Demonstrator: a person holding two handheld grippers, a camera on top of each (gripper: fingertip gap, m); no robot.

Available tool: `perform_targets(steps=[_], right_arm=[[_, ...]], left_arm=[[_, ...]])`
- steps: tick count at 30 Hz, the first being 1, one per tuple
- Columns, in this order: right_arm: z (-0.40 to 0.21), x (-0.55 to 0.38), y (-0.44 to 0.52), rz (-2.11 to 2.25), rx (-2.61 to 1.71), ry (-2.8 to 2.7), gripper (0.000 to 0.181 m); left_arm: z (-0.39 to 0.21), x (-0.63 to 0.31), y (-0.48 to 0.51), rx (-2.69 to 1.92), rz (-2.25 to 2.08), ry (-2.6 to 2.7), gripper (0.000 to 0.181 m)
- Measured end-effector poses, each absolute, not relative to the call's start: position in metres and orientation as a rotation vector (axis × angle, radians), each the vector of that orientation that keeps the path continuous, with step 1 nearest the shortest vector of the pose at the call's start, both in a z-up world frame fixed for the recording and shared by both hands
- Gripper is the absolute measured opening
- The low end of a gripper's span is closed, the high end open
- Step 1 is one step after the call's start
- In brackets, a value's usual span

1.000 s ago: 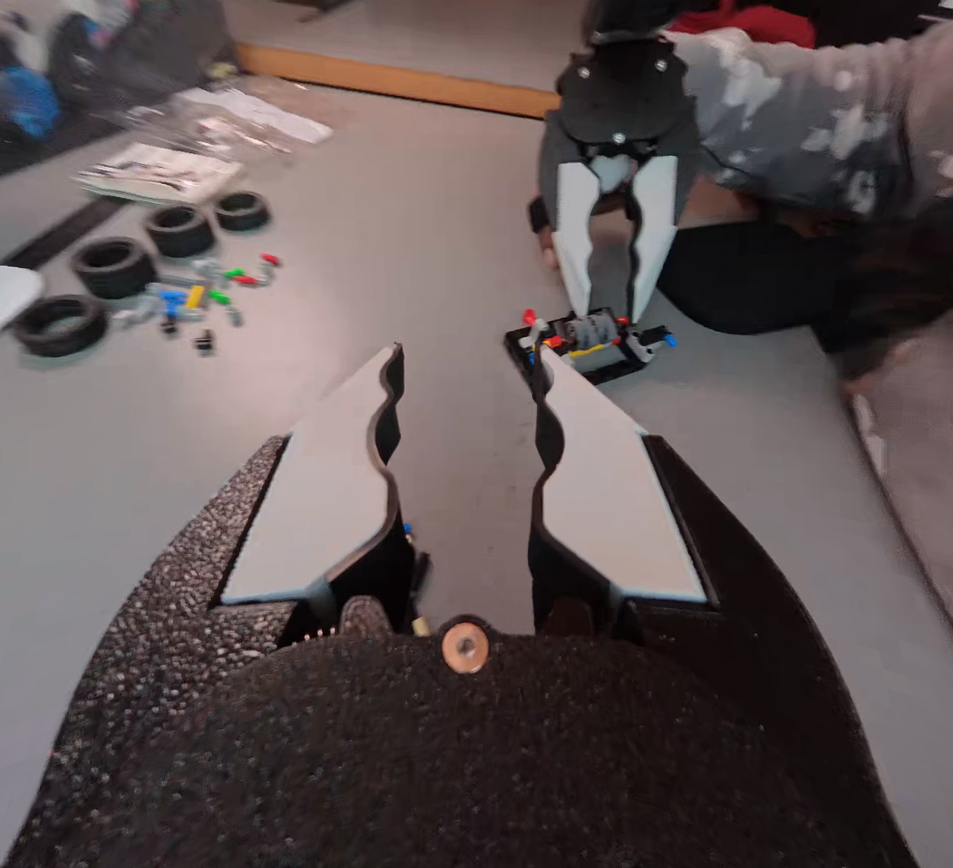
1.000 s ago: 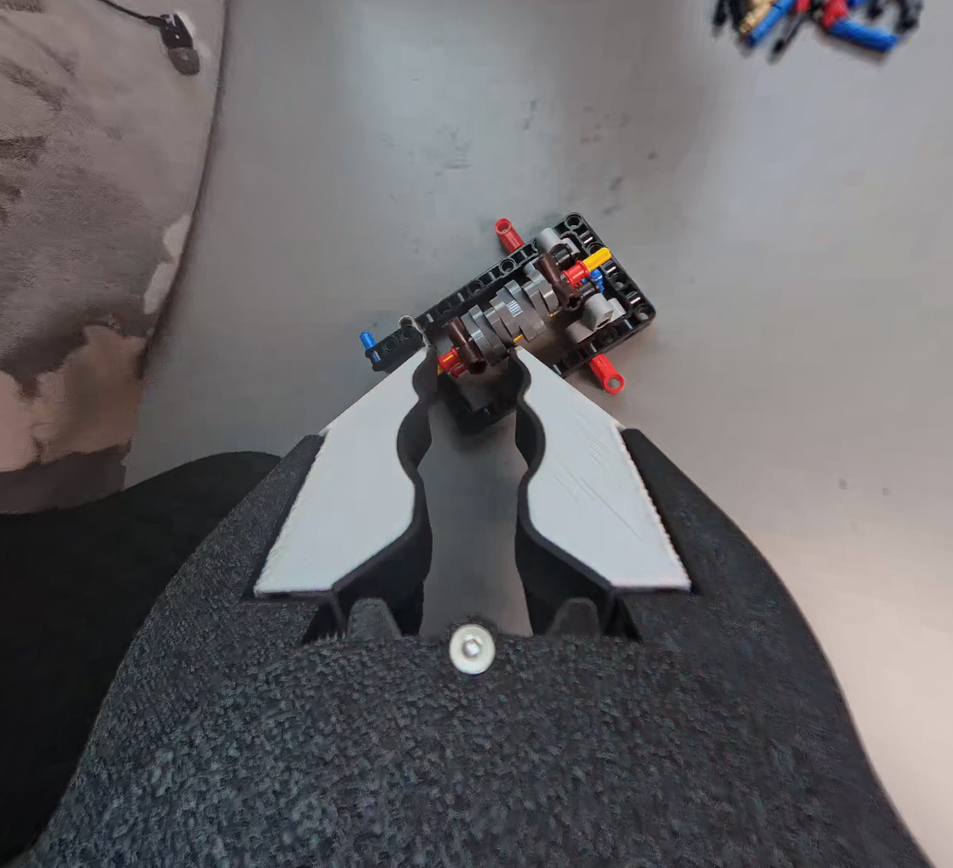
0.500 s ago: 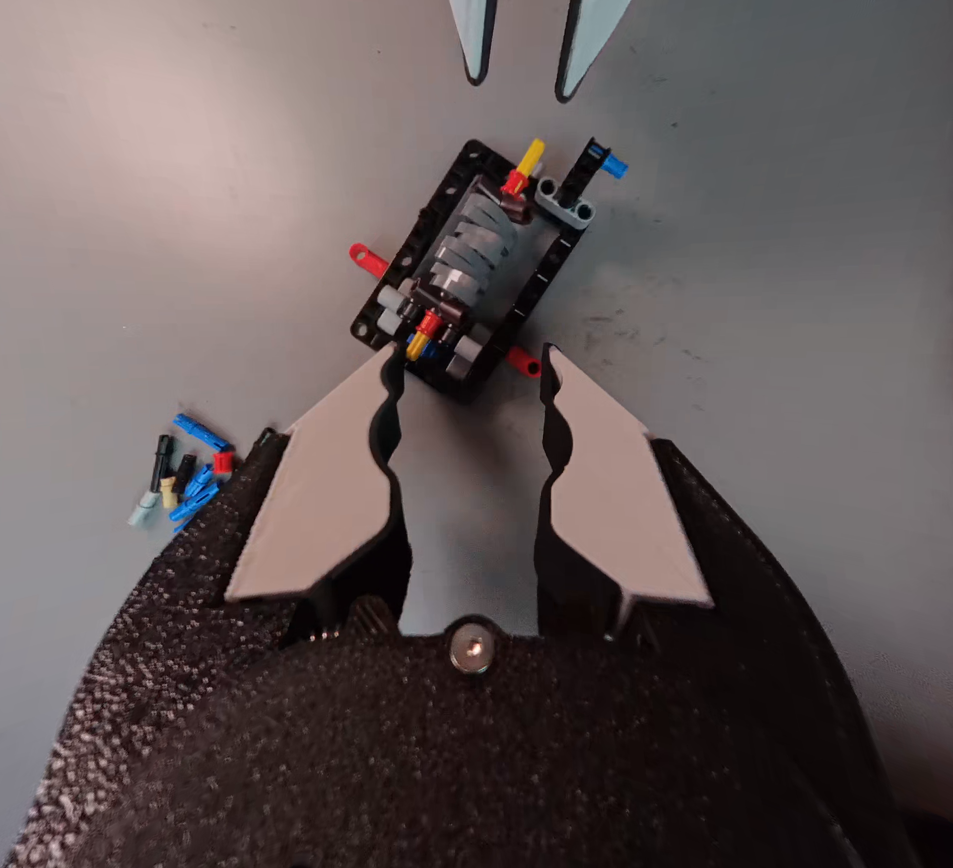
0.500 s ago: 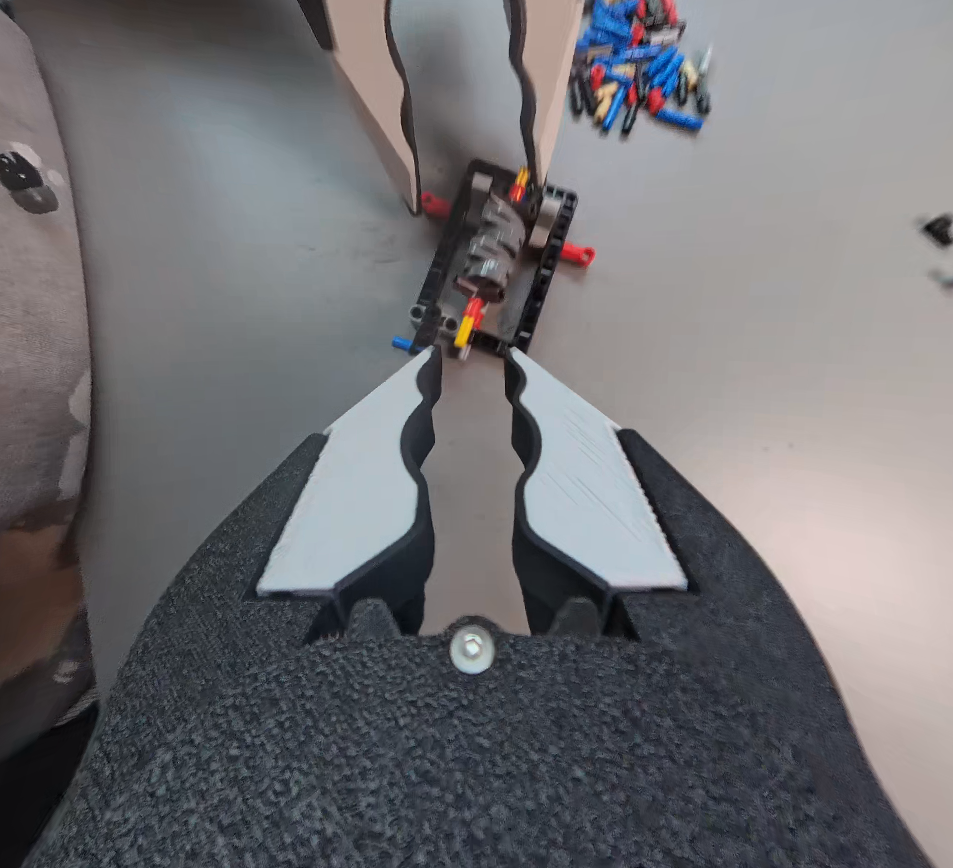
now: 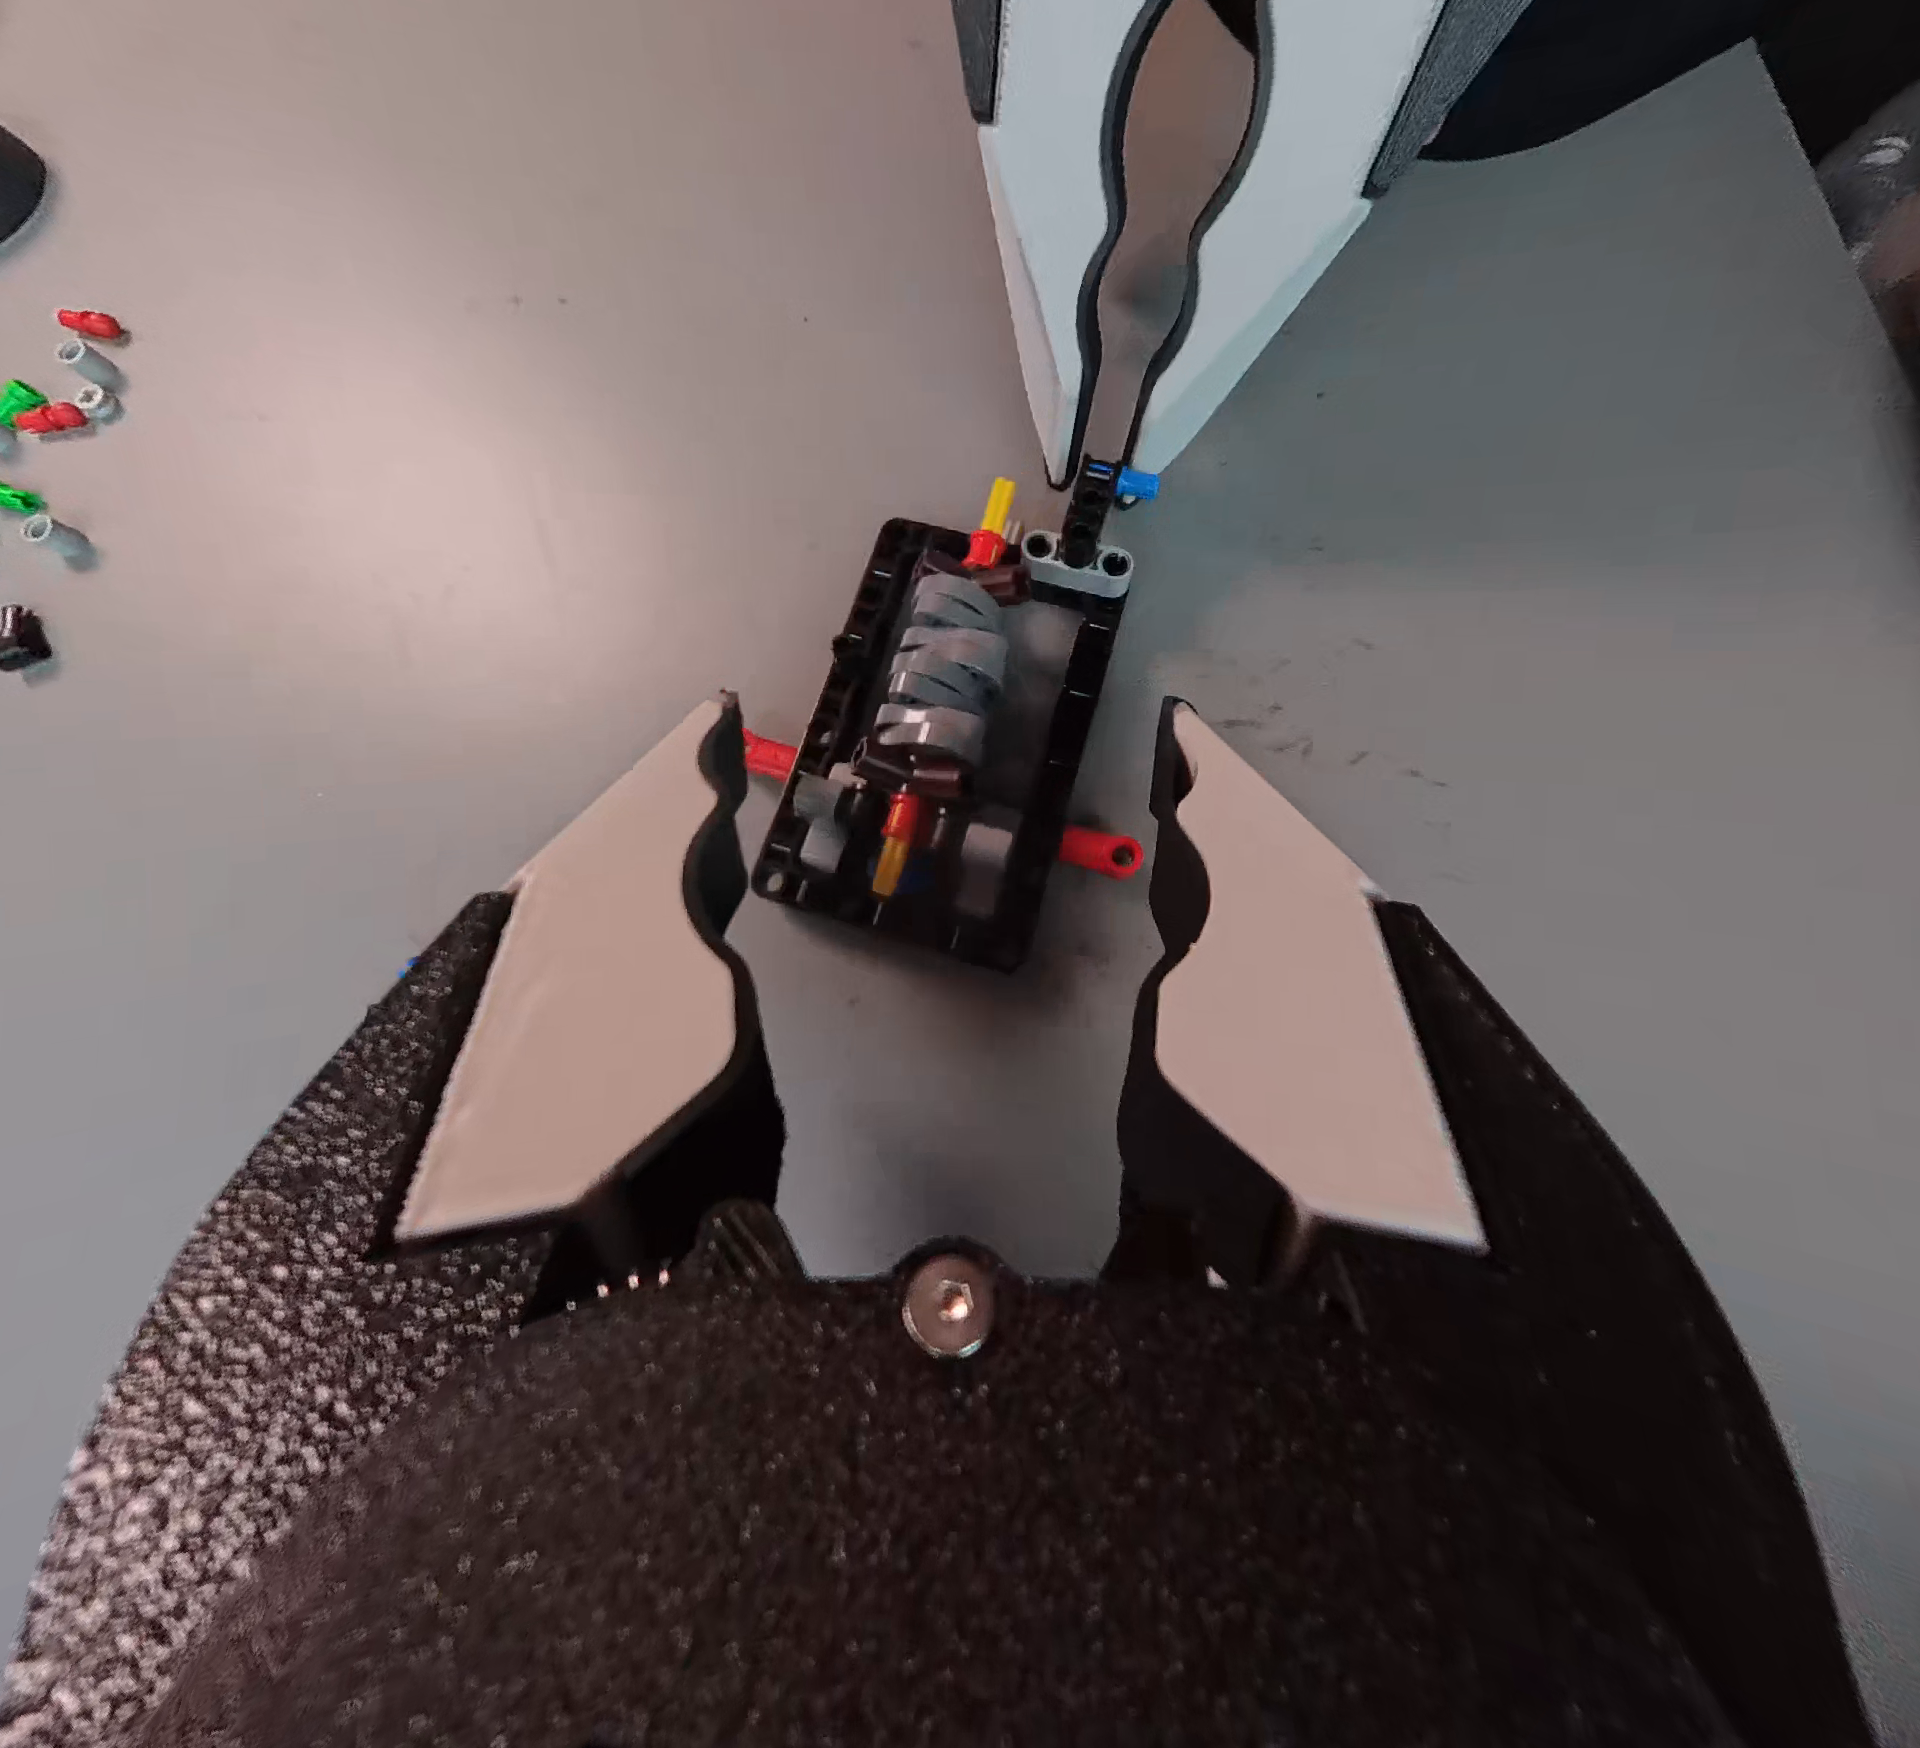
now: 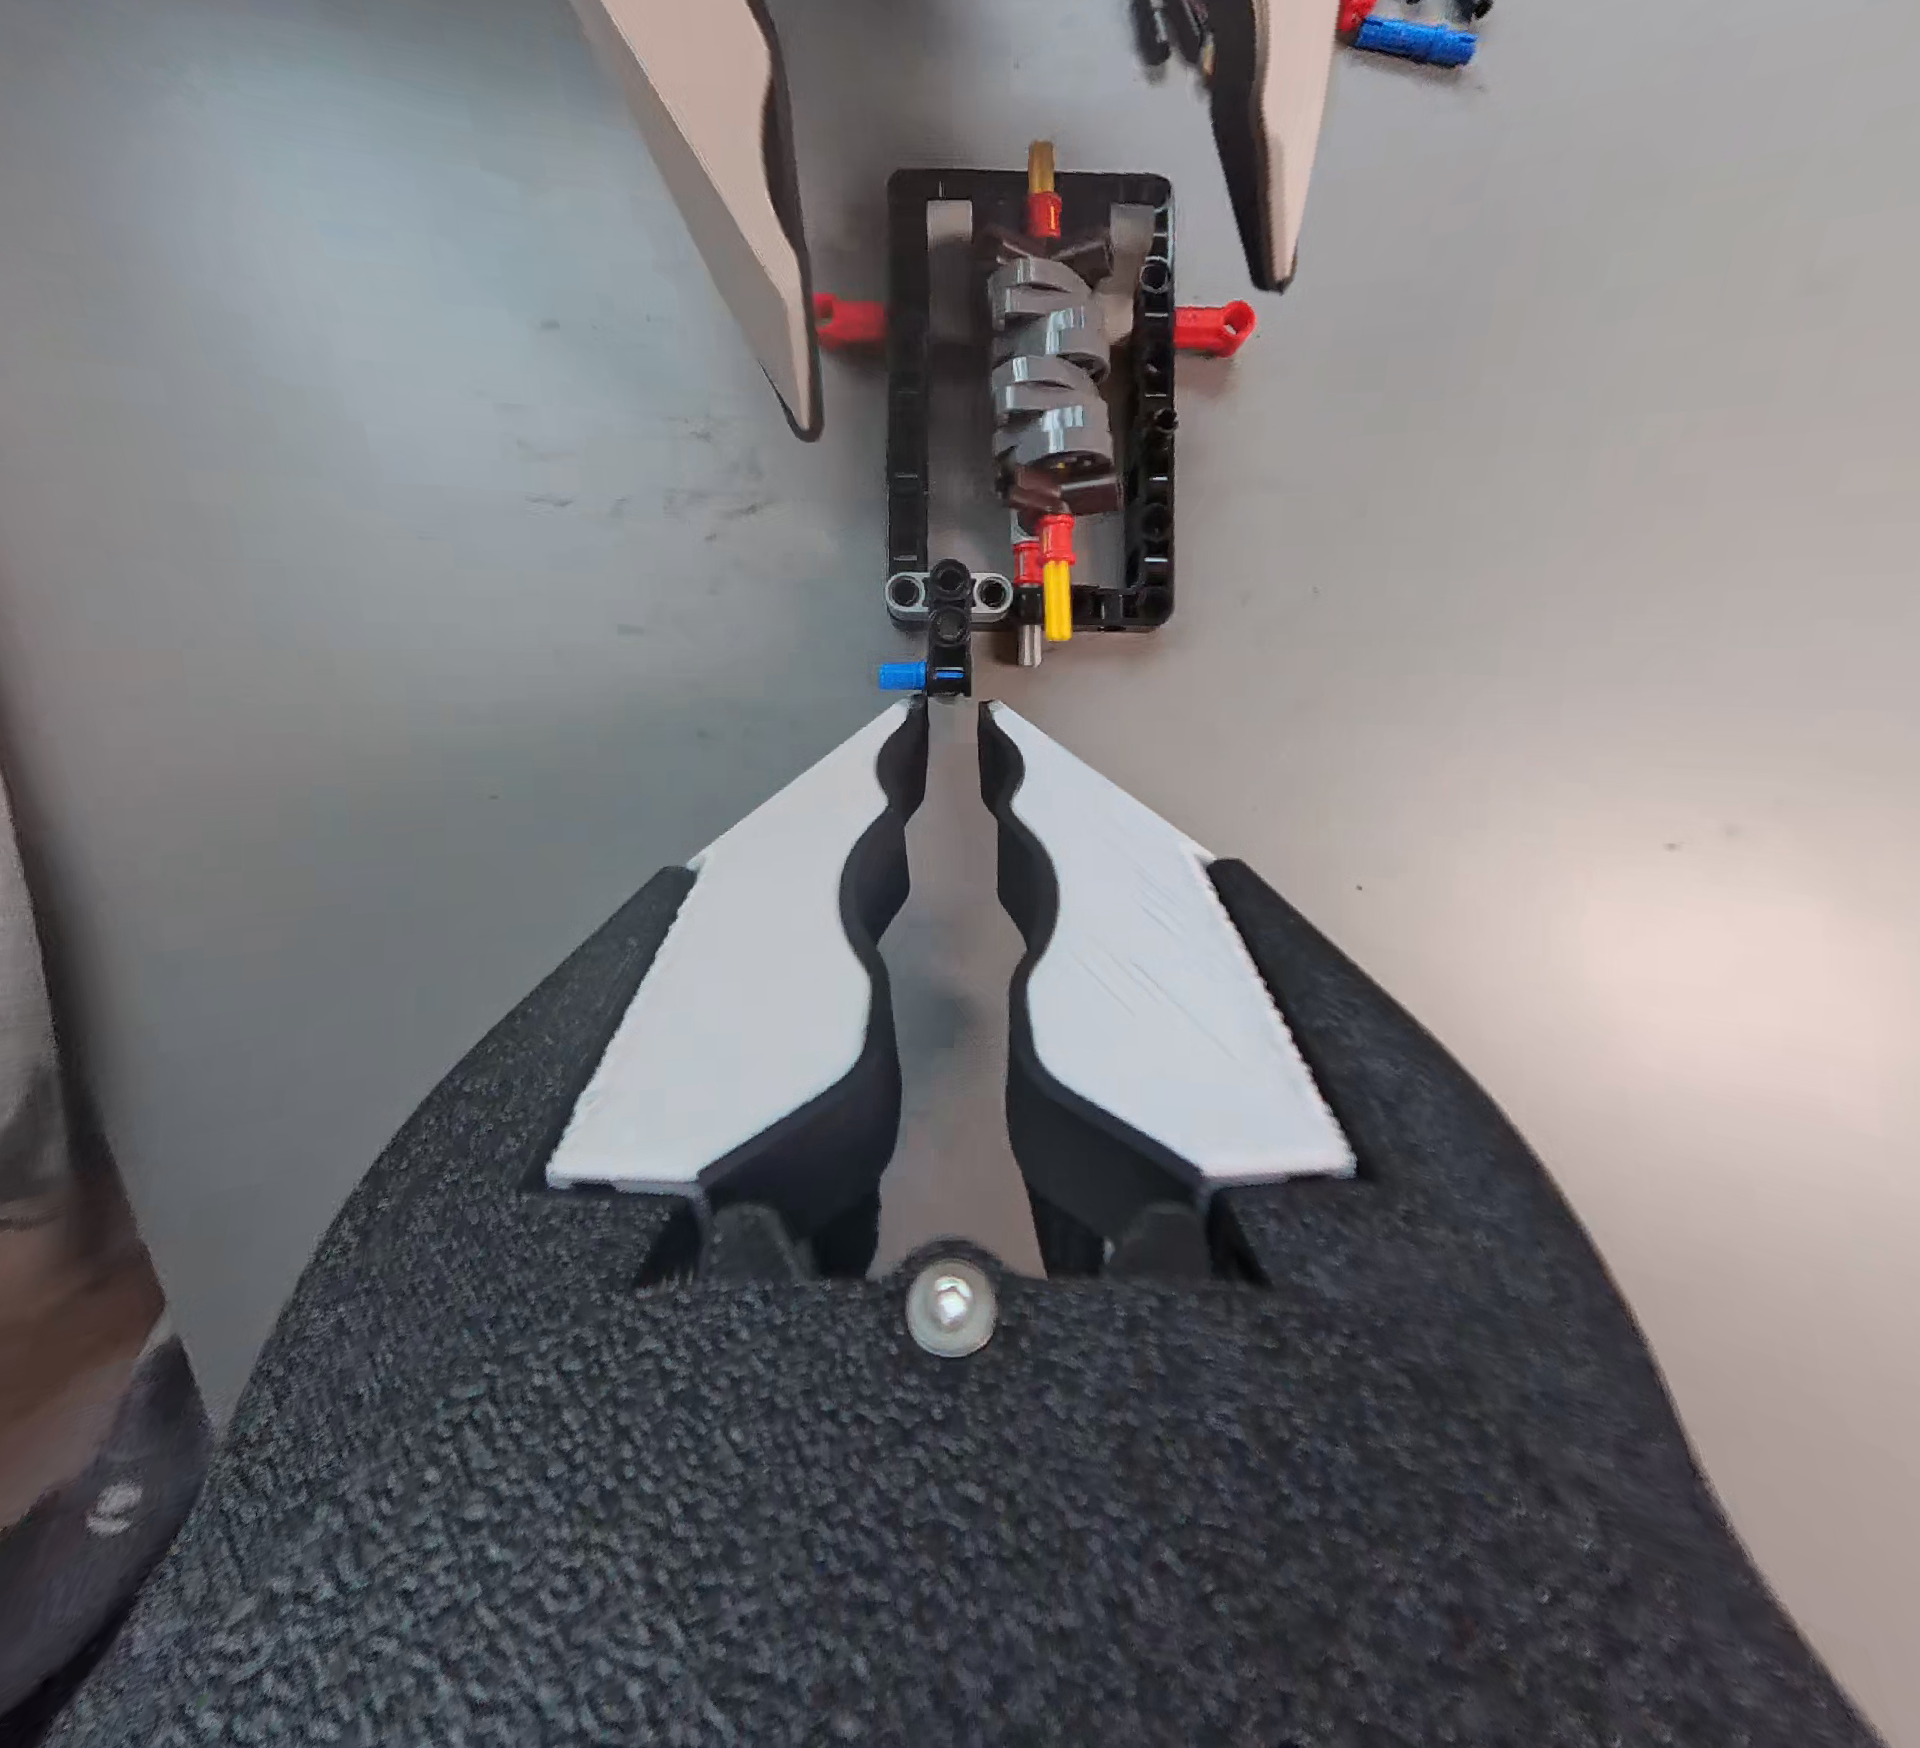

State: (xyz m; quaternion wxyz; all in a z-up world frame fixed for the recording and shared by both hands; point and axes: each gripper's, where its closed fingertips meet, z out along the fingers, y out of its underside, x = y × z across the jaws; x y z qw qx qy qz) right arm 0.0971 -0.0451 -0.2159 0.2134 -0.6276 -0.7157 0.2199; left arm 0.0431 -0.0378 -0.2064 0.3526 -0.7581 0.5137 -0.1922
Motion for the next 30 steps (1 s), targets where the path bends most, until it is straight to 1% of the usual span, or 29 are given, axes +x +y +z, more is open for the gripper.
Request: perform_targets(steps=[2,4,6,7,10,13,19,20,21,23,25,28,30], right_arm=[[-0.209,0.099,-0.048,0.634,-1.721,-2.001,0.012],[-0.204,0.099,-0.049,0.639,-1.693,-2.004,0.020],[-0.201,0.096,-0.052,0.677,-1.691,-1.990,0.024],[-0.200,0.093,-0.054,0.699,-1.699,-1.977,0.024],[-0.207,0.088,-0.054,0.707,-1.721,-1.975,0.022],[-0.214,0.085,-0.056,0.694,-1.710,-2.021,0.017],[-0.217,0.084,-0.067,0.736,-1.599,-2.184,0.017],[-0.217,0.085,-0.067,0.726,-1.567,-2.223,0.017],[-0.217,0.086,-0.066,0.707,-1.526,-2.263,0.017],[-0.218,0.086,-0.066,0.667,-1.465,-2.334,0.017],[-0.218,0.087,-0.066,0.643,-1.429,-2.392,0.017],[-0.218,0.083,-0.059,0.592,-1.432,-2.411,0.017],[-0.219,0.081,-0.060,0.598,-1.444,-2.421,0.017]], left_arm=[[-0.213,0.045,-0.033,-1.982,-0.479,1.356,0.082],[-0.220,0.047,-0.032,-2.008,-0.474,1.382,0.084],[-0.224,0.050,-0.034,-2.033,-0.484,1.394,0.079],[-0.224,0.051,-0.036,-2.037,-0.499,1.391,0.069],[-0.224,0.051,-0.039,-2.061,-0.482,1.366,0.061],[-0.225,0.050,-0.043,-2.111,-0.449,1.322,0.060],[-0.225,0.048,-0.057,-2.179,-0.407,1.383,0.060],[-0.225,0.049,-0.060,-2.166,-0.423,1.418,0.062],[-0.224,0.052,-0.060,-2.149,-0.441,1.436,0.068],[-0.226,0.058,-0.058,-2.133,-0.478,1.433,0.072],[-0.226,0.064,-0.055,-2.135,-0.527,1.403,0.071],[-0.226,0.061,-0.052,-2.152,-0.500,1.380,0.059],[-0.226,0.061,-0.052,-2.159,-0.499,1.368,0.059]])
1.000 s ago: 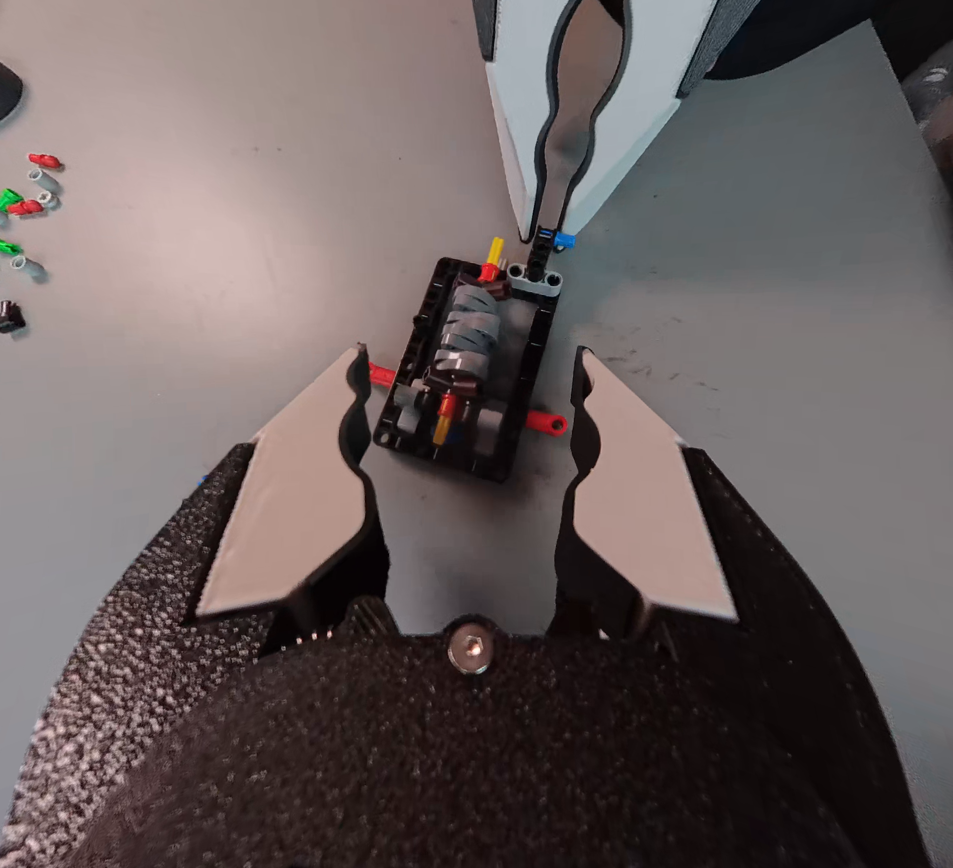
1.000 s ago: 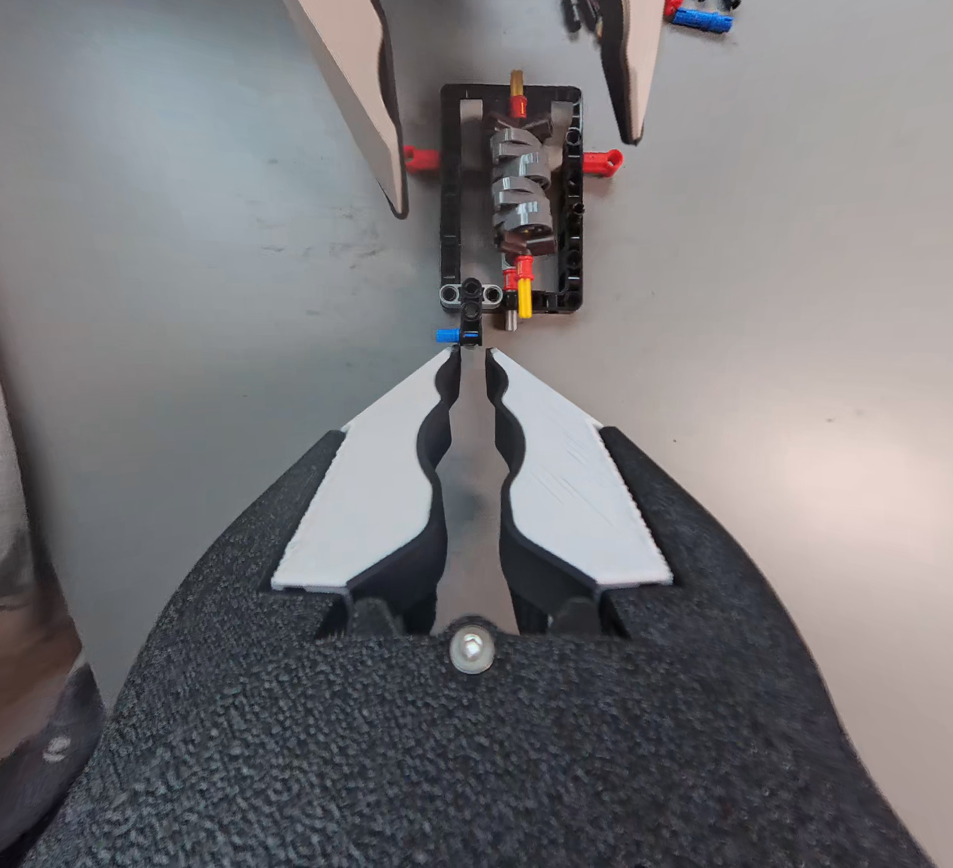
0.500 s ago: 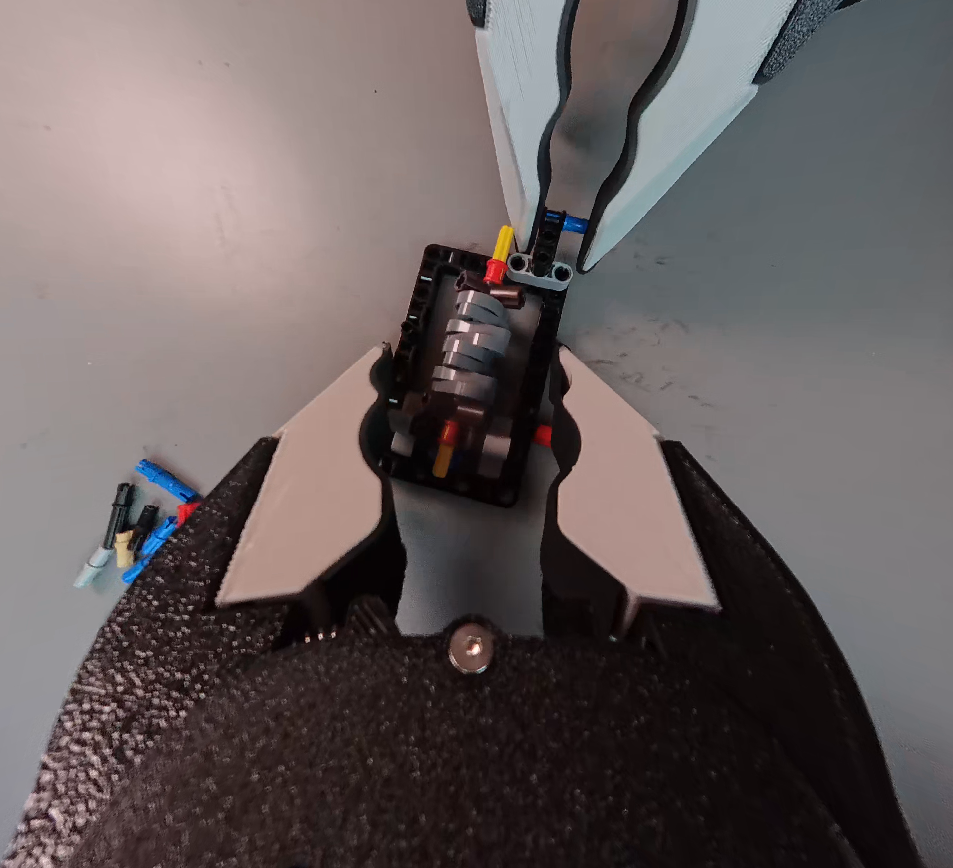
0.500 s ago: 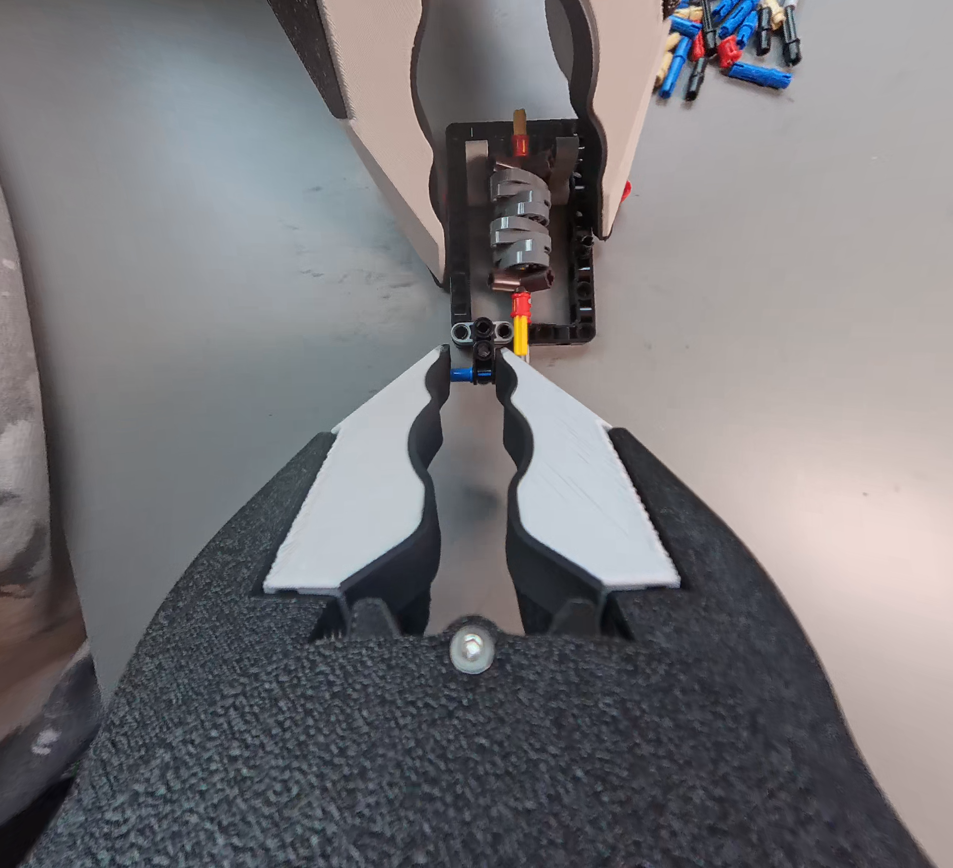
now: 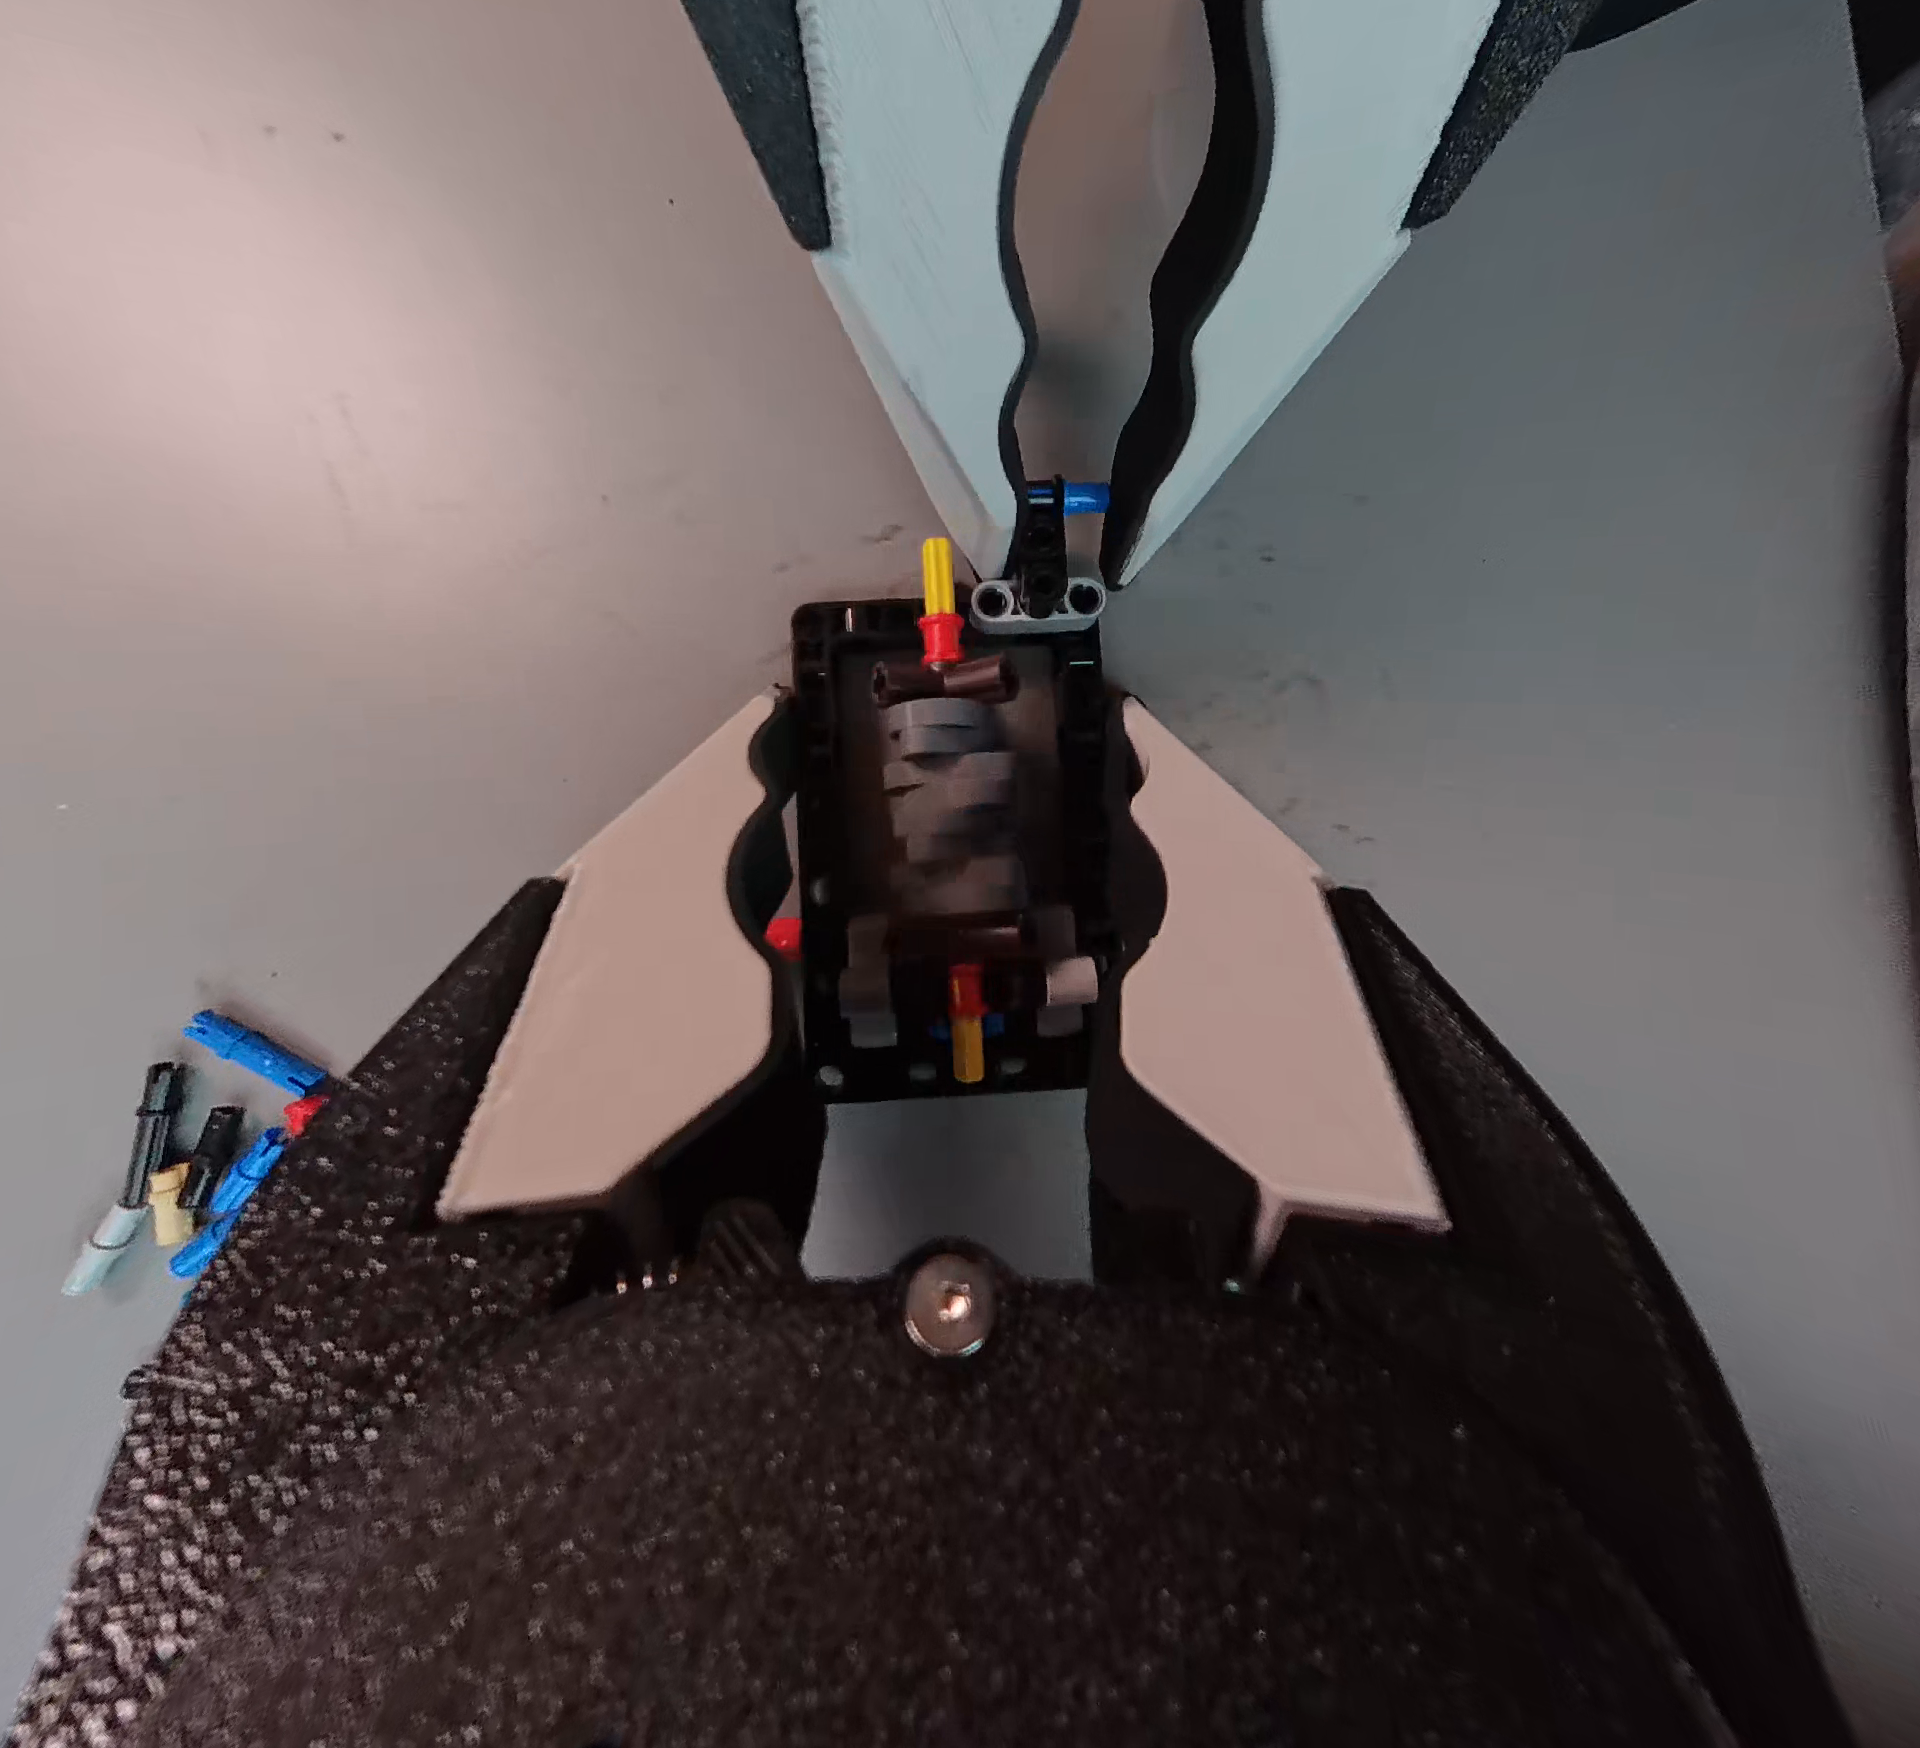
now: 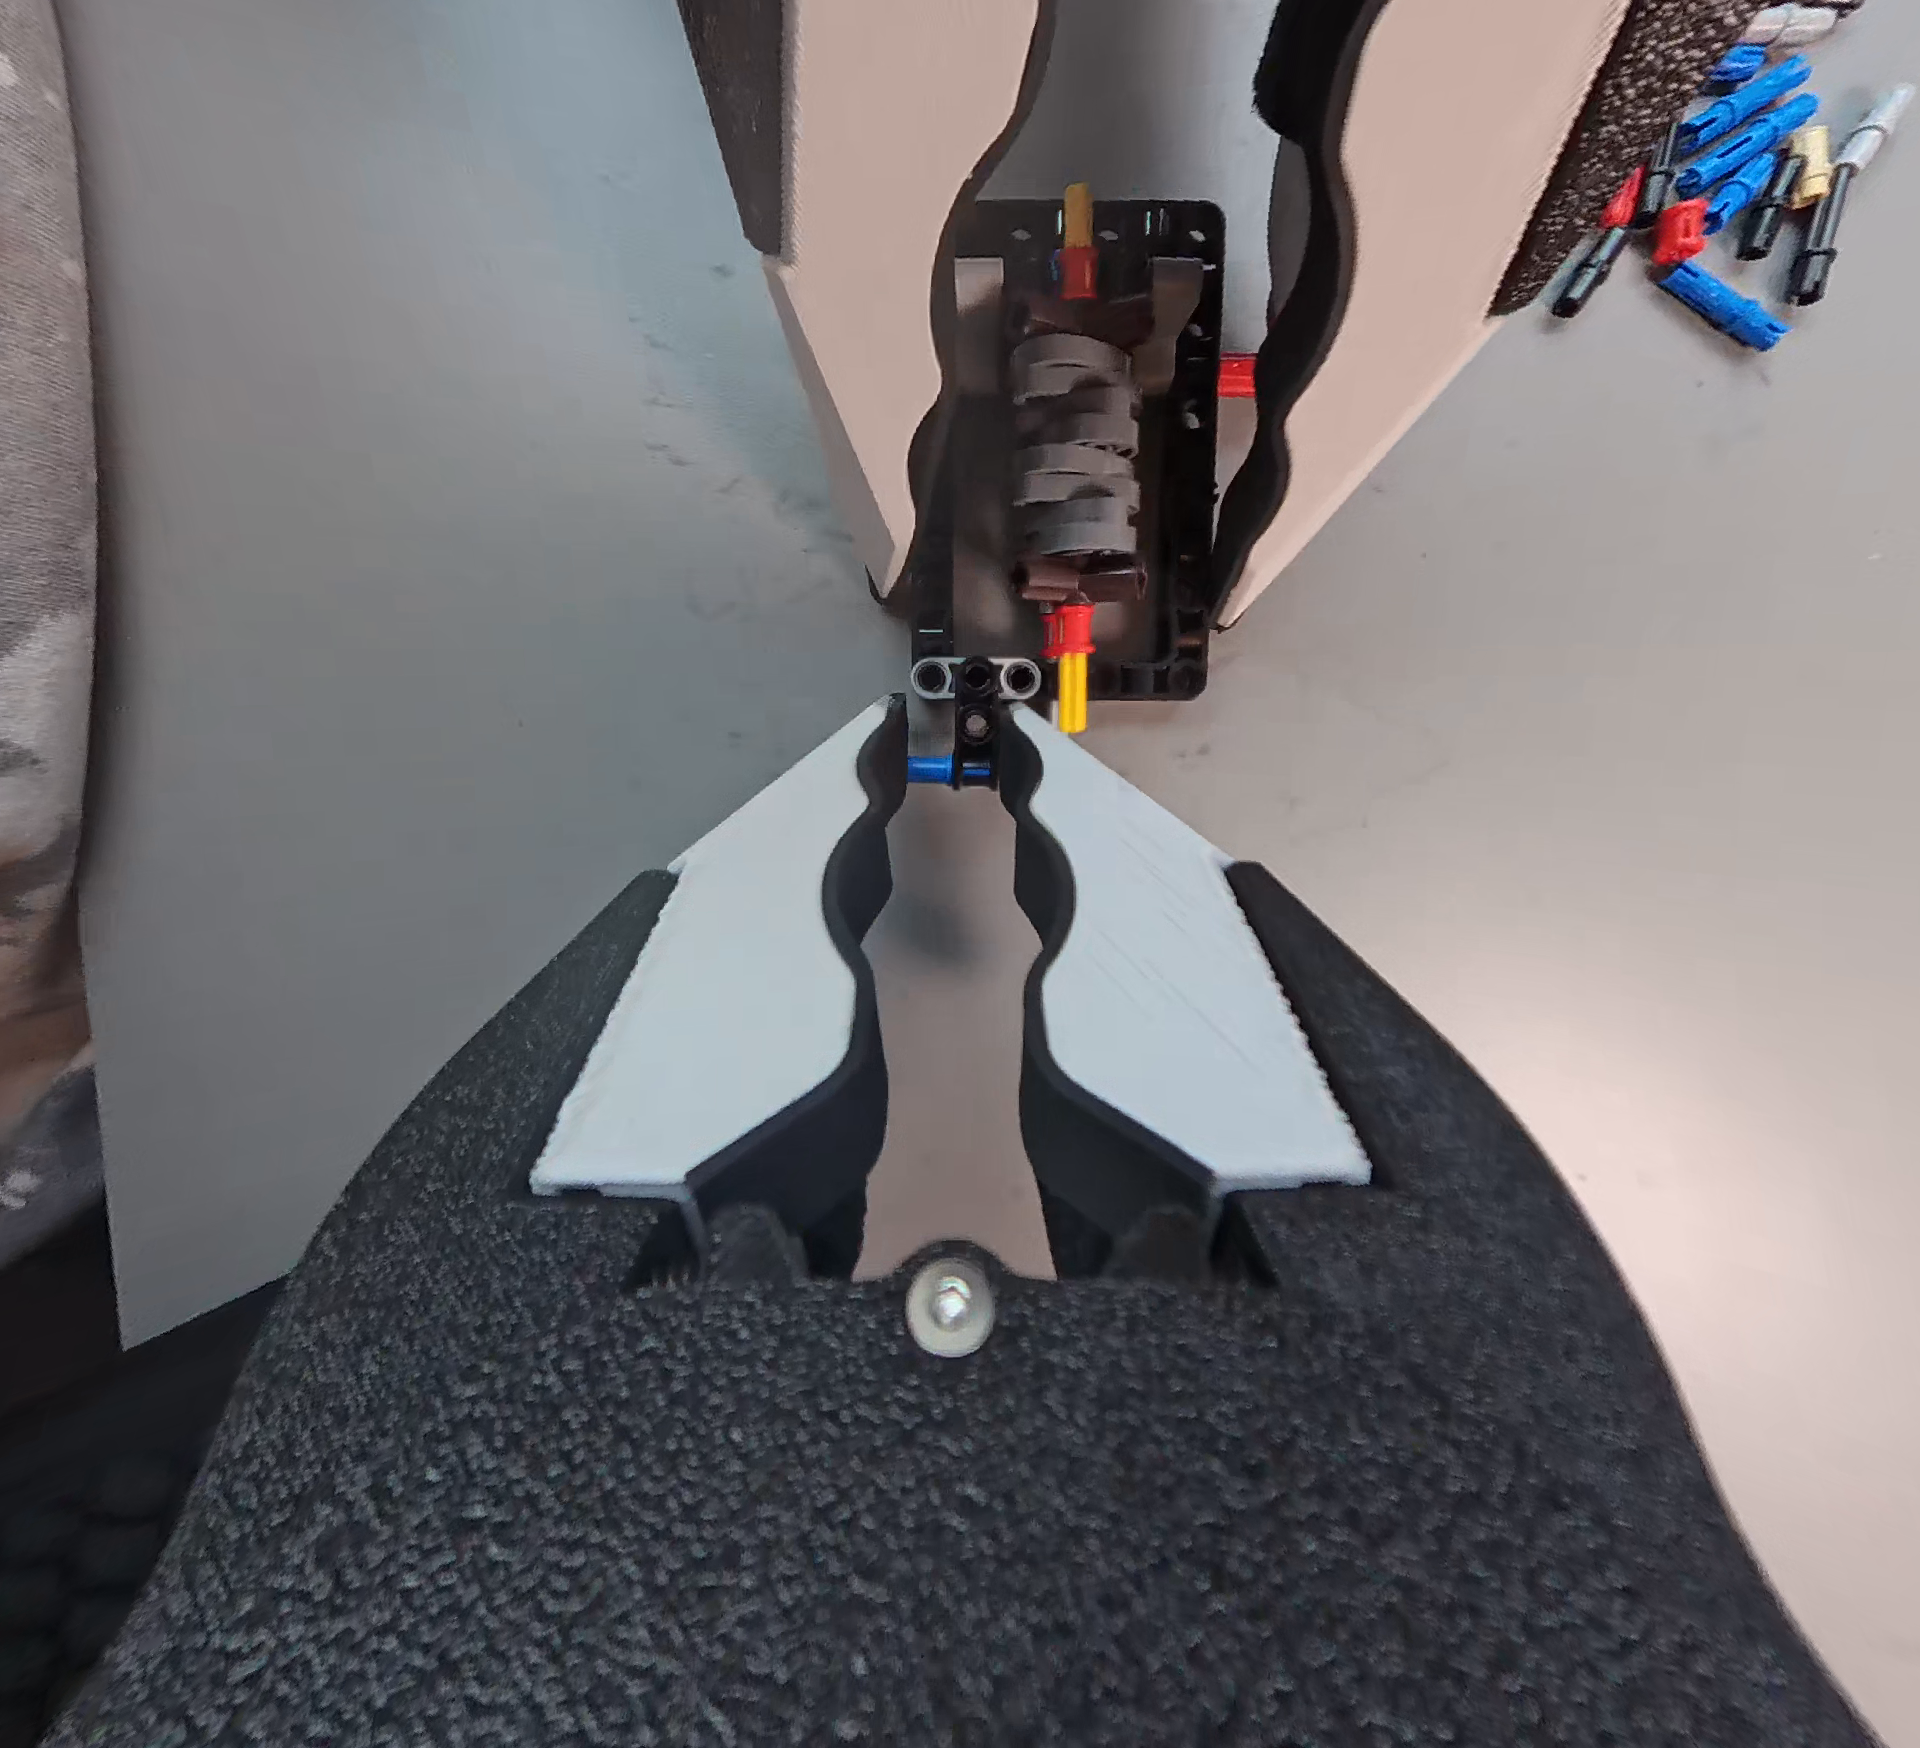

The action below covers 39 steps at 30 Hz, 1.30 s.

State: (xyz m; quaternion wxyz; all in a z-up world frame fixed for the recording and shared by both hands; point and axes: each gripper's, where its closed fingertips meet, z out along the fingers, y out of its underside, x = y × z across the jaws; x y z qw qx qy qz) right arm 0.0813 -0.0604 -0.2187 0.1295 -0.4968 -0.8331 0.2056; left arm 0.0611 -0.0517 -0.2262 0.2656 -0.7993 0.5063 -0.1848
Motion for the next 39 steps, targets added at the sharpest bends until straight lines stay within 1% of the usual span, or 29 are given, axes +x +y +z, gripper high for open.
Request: perform_targets(steps=[9,25,33,37,39], right_arm=[[-0.219,0.082,-0.058,0.568,-1.327,-2.464,0.016],[-0.211,0.081,-0.058,0.894,-1.434,-2.249,0.014],[-0.212,0.082,-0.056,0.873,-1.392,-2.199,0.016],[-0.192,0.076,-0.047,0.938,-1.496,-1.960,0.019],[-0.175,0.076,-0.038,0.999,-1.568,-1.788,0.026]], left_arm=[[-0.227,0.061,-0.051,-2.214,-0.450,1.330,0.058],[-0.227,0.062,-0.051,-2.291,-0.427,1.372,0.058],[-0.226,0.063,-0.048,-2.231,-0.449,1.311,0.058],[-0.217,0.058,-0.041,-2.124,-0.377,1.206,0.058],[-0.206,0.050,-0.034,-2.033,-0.284,1.133,0.058]])
